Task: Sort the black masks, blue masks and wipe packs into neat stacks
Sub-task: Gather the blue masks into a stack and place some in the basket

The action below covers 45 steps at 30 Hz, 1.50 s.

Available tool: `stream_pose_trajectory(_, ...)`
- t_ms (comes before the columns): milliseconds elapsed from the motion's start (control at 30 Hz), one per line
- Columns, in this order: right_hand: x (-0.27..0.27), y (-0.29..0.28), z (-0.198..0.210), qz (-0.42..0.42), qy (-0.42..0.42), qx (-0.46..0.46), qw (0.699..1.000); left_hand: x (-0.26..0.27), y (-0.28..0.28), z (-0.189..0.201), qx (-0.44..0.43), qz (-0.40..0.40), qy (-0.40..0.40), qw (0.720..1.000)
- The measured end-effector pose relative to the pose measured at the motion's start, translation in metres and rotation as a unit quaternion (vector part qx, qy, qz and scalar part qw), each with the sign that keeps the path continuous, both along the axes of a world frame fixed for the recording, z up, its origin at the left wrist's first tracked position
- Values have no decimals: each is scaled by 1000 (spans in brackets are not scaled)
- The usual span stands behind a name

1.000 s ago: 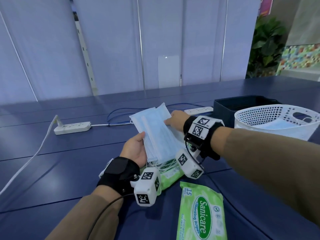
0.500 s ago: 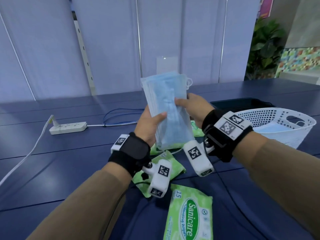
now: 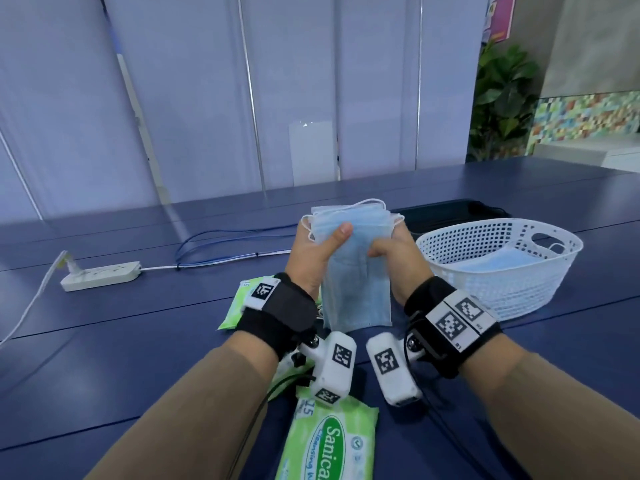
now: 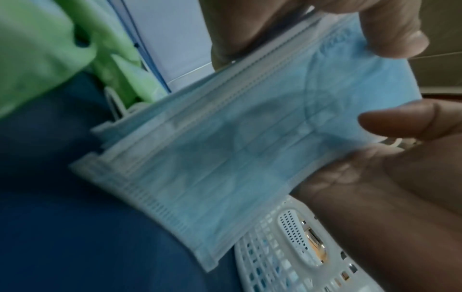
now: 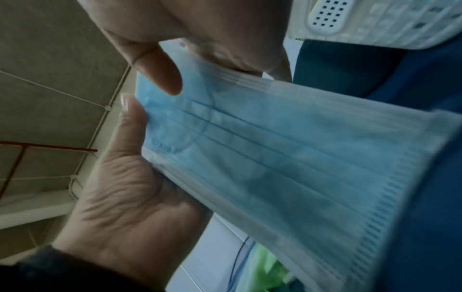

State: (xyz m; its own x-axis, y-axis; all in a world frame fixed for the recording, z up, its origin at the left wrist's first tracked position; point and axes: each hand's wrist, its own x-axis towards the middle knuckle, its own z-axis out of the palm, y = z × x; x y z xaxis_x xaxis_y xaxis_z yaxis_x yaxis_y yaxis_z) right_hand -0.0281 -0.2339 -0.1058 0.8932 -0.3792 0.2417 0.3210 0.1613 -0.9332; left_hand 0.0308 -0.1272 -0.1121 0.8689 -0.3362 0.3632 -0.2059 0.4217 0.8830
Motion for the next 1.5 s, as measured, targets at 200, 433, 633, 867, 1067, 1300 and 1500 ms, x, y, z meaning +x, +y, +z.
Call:
stream_pose_trajectory(200, 6, -9, 18, -33, -71, -36, 996, -5, -11, 19, 26, 29, -31, 999)
stream_pose_trajectory(433, 20, -10, 10, -150, -52, -69, 985, -6, -19, 10, 65, 136, -80, 985)
stream_pose_trajectory(633, 9, -12, 16, -67, -63, -138, 986, 4, -10, 14, 100, 122, -100, 982)
stream_pose_trajectory(867, -12, -37, 50, -39, 26, -597, 801, 8, -5, 23, 192, 78, -144, 968)
stream_pose_trajectory(1067, -10, -20, 82, 12, 162, -802, 575, -3, -10, 21, 175, 79, -144, 971)
stream_pose_trajectory(1300, -15, -40, 112, -11, 161, -714, 682, -1, 14, 5, 215, -50, -67, 973)
stream_pose_trajectory(1500, -21, -102, 112, -44, 236, -543, 805, 7, 9, 9, 246, -46, -20, 968)
